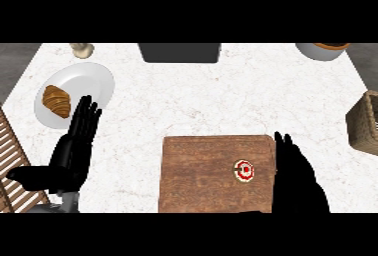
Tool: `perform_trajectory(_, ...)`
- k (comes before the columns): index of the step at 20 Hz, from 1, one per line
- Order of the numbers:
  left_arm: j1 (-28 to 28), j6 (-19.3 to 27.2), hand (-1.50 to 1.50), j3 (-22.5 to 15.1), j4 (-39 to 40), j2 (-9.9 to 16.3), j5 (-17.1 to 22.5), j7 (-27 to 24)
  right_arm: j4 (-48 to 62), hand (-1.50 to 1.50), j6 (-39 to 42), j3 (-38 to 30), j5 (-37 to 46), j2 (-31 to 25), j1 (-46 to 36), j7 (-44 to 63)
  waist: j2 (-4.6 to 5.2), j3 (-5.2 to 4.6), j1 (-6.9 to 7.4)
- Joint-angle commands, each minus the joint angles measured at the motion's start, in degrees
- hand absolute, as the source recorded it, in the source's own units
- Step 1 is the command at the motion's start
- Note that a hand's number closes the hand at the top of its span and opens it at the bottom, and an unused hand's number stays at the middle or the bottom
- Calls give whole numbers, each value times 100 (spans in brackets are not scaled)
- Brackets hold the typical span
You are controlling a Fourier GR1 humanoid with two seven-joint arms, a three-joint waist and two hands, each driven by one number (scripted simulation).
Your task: Pick the cupcake from the cutting board and place it in the basket
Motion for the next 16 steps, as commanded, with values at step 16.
perform_trajectory(16,100,-68,0,59,-74,-143,-196,43,1204,-150,-488,264,164,79,-441,1167,-12,16,-39)
